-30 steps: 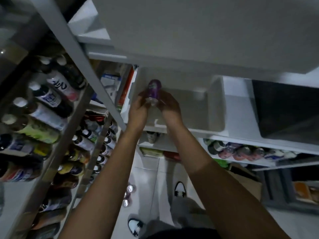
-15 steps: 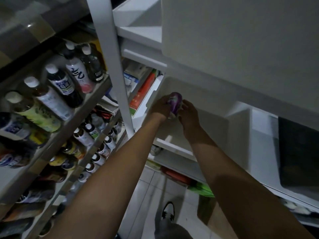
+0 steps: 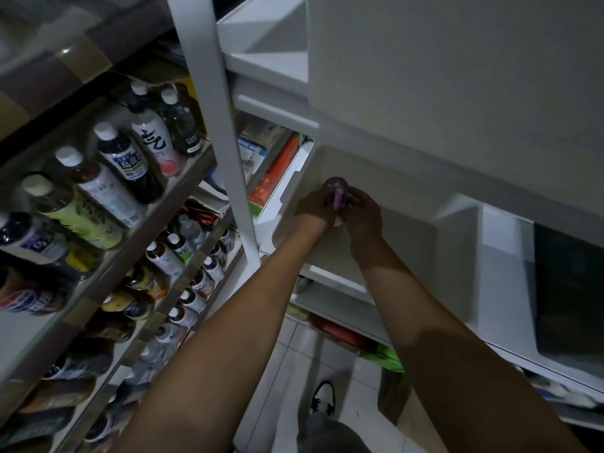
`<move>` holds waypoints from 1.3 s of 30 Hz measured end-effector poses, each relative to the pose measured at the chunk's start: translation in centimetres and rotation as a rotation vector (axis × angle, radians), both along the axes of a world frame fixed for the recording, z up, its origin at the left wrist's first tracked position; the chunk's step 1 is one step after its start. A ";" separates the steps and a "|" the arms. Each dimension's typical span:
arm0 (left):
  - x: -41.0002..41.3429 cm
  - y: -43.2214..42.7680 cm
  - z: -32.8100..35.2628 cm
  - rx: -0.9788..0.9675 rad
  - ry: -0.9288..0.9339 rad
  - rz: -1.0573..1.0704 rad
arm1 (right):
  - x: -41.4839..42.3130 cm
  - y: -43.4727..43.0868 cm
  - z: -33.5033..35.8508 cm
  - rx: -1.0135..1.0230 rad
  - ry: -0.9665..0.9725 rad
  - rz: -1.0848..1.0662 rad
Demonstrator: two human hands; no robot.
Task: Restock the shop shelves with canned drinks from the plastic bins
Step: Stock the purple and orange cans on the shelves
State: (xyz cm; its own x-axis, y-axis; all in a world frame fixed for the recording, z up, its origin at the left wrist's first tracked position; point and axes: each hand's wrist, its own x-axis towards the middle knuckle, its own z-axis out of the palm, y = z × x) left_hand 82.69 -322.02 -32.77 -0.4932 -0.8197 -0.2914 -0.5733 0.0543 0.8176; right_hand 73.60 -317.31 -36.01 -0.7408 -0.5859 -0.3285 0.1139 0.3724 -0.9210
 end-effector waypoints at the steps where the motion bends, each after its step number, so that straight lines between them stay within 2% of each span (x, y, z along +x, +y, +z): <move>1: 0.3 0.6 0.5 -0.029 0.014 0.021 | 0.5 0.7 1.3 0.005 0.028 -0.004; 7: 3.7 6.0 5.5 -0.149 0.165 0.119 | 3.7 5.0 7.0 -0.037 0.166 0.066; 12: 6.9 9.5 8.4 -0.274 0.218 0.210 | 7.5 8.9 10.8 -0.224 -0.172 -0.125; 20: 14.6 12.7 11.2 -0.250 0.458 0.342 | 14.7 12.5 13.5 -0.342 -0.154 -0.047; 24: 19.7 12.8 12.9 -0.186 0.581 0.438 | 18.8 13.1 16.1 -0.454 -0.231 0.034; 27: 23.8 13.1 14.8 -0.222 0.622 0.495 | 22.2 12.8 18.2 -0.493 -0.275 0.141; 36: 36.3 14.5 20.4 -0.506 0.747 0.623 | 32.2 10.0 24.2 -0.612 -0.450 0.543; 39: 40.0 14.8 22.1 -0.511 0.795 0.709 | 36.3 9.0 25.8 -0.671 -0.493 0.646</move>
